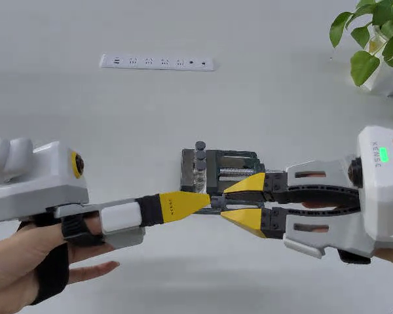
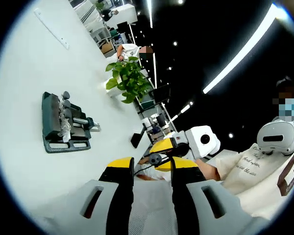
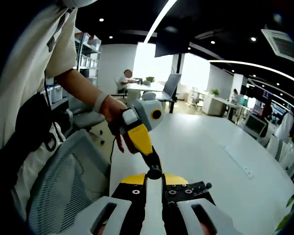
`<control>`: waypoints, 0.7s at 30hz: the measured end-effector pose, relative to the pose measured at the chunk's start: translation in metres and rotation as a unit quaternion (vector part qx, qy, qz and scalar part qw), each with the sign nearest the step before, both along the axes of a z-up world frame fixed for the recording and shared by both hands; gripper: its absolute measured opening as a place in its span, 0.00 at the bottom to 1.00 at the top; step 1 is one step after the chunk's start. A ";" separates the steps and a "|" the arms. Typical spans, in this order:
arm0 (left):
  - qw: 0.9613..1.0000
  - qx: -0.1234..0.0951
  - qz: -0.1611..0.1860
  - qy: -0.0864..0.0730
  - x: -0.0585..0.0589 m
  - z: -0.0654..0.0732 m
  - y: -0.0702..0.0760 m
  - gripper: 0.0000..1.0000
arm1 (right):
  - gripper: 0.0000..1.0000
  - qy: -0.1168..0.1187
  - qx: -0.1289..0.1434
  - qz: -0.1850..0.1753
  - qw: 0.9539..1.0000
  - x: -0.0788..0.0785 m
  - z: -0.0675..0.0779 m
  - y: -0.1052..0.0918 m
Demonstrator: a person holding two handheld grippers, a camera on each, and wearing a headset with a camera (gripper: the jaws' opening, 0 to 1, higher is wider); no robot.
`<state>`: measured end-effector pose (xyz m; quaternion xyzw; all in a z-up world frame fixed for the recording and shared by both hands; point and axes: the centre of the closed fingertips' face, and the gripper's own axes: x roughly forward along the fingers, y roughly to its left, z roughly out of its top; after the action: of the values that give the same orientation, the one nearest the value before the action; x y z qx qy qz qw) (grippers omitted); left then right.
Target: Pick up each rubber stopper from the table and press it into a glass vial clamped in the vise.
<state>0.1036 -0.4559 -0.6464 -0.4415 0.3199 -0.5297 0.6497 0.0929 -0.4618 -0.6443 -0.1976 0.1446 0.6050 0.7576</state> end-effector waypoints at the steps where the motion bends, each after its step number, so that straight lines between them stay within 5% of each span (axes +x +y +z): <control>1: 1.000 -0.002 -0.002 0.002 -0.001 0.001 -0.001 0.24 | 0.06 -0.002 0.004 0.000 1.000 0.000 0.001 0.000; 17: 0.998 -0.031 -0.040 0.021 -0.015 0.006 -0.008 0.05 | 0.06 -0.005 0.007 0.020 1.000 -0.007 0.003 0.005; 21: 0.998 -0.036 -0.044 0.038 -0.016 0.006 -0.007 0.05 | 0.06 -0.006 0.008 0.026 1.000 -0.010 0.005 0.005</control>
<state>0.0879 -0.4633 -0.6402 -0.4699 0.3447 -0.5516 0.5968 0.0832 -0.4564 -0.6393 -0.1987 0.1296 0.6245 0.7441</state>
